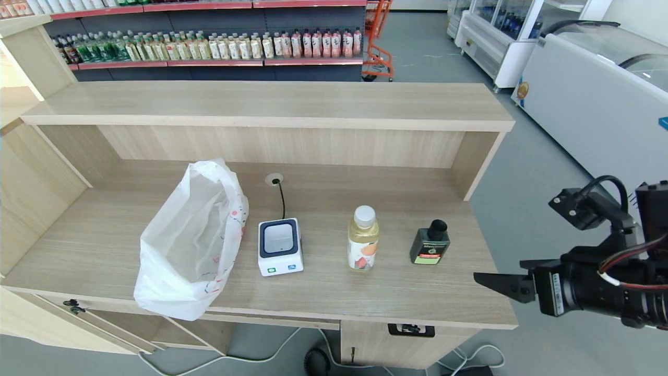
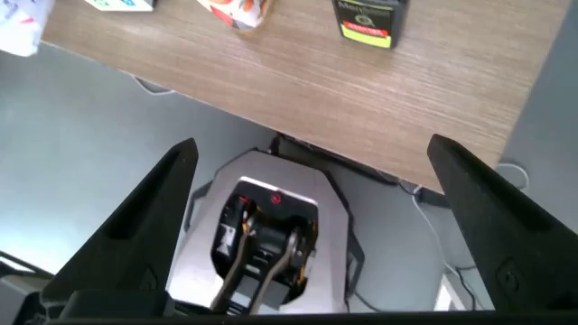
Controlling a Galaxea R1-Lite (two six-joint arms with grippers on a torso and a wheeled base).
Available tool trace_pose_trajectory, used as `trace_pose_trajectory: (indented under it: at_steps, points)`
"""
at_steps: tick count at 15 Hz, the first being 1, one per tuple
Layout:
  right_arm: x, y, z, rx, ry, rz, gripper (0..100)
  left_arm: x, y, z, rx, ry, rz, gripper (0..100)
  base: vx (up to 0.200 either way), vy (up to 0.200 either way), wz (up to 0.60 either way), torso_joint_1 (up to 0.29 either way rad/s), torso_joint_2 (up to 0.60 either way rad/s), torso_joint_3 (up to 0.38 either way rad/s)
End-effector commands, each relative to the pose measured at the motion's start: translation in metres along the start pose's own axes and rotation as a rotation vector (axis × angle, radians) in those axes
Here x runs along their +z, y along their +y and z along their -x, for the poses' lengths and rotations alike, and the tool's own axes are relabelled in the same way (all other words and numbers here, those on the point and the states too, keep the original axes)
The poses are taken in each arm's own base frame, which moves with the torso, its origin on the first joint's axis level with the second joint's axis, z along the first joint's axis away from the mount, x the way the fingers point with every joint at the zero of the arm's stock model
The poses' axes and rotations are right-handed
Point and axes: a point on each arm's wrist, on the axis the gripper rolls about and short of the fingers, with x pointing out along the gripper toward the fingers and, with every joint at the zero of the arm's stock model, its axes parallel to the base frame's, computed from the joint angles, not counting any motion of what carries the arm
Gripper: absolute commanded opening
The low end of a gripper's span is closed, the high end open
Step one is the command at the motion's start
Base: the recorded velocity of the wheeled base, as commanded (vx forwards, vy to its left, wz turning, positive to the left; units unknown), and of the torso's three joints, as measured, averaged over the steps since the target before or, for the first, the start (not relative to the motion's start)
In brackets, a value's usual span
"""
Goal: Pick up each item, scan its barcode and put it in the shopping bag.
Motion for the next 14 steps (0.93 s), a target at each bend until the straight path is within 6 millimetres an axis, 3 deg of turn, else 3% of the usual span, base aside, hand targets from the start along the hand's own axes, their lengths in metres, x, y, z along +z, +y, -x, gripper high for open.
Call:
trace_pose_trajectory:
  at_steps: [1, 5, 7, 14]
  points:
    - [-0.015, 0.009, -0.031, 0.042, 0.048, -0.036, 100, 0.000, 0.000, 0.000, 0.000, 0.000, 0.000, 0, 0.000, 0.000, 0.00, 0.000, 0.00, 0.000]
    - [-0.037, 0.008, -0.060, 0.054, 0.044, -0.050, 100, 0.000, 0.000, 0.000, 0.000, 0.000, 0.000, 0, 0.000, 0.000, 0.00, 0.000, 0.00, 0.000]
    - [-0.036, 0.009, -0.080, 0.064, 0.010, -0.048, 100, 0.000, 0.000, 0.000, 0.000, 0.000, 0.000, 0, 0.000, 0.000, 0.00, 0.000, 0.00, 0.000]
    - [-0.050, 0.034, -0.140, 0.141, -0.056, 0.017, 100, 0.000, 0.000, 0.000, 0.001, 0.000, 0.000, 0, 0.000, 0.000, 0.00, 0.000, 0.00, 0.000]
